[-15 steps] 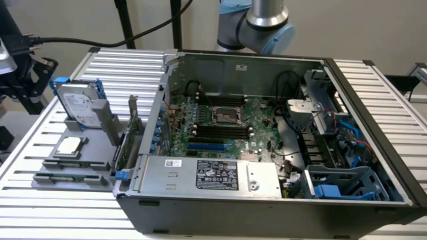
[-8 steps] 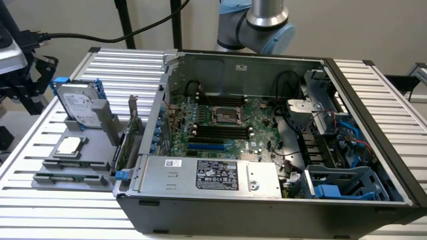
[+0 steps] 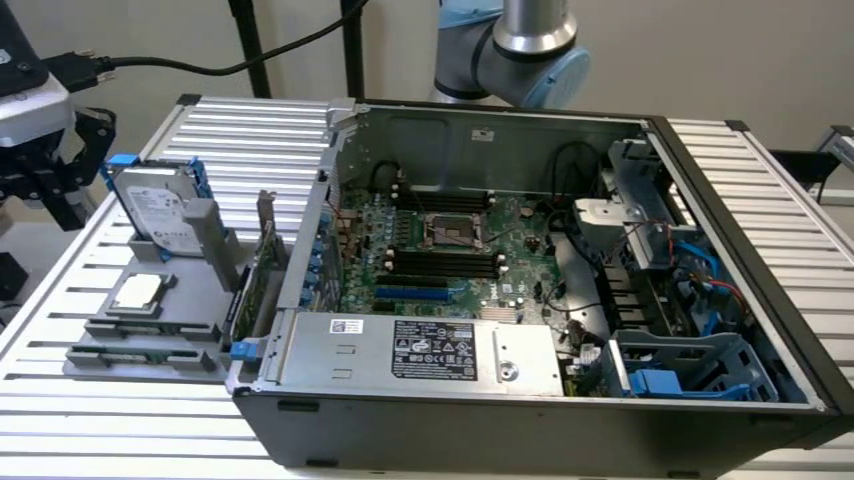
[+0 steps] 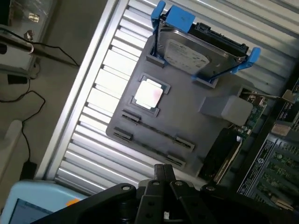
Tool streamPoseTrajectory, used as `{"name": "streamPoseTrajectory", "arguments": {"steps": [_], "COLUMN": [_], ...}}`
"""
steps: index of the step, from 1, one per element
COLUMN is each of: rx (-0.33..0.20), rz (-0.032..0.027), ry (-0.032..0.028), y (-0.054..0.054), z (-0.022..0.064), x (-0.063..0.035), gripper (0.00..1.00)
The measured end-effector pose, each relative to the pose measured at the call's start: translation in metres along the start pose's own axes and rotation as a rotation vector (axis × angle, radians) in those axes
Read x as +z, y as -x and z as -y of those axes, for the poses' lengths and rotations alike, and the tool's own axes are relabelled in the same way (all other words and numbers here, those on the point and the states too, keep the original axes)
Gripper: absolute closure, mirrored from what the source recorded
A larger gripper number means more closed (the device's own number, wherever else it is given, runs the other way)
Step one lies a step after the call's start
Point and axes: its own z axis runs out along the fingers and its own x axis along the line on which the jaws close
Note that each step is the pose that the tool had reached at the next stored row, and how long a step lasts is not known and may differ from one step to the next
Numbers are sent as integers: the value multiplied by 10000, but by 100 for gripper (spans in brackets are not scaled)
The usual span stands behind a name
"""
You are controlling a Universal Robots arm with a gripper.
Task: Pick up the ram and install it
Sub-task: 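Pick up the ram and move it above insertion slot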
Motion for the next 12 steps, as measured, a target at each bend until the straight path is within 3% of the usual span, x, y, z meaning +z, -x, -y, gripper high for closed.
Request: {"name": "streamPoseTrajectory", "arguments": {"steps": [3, 6, 12], "rx": [-535, -1055, -2137], "rz": [19, 52, 68], "ry": [5, 48, 34], "y": [0, 0, 1], "z": [-1, -1, 0], "x": [5, 11, 14], "gripper": [89, 89, 89]}}
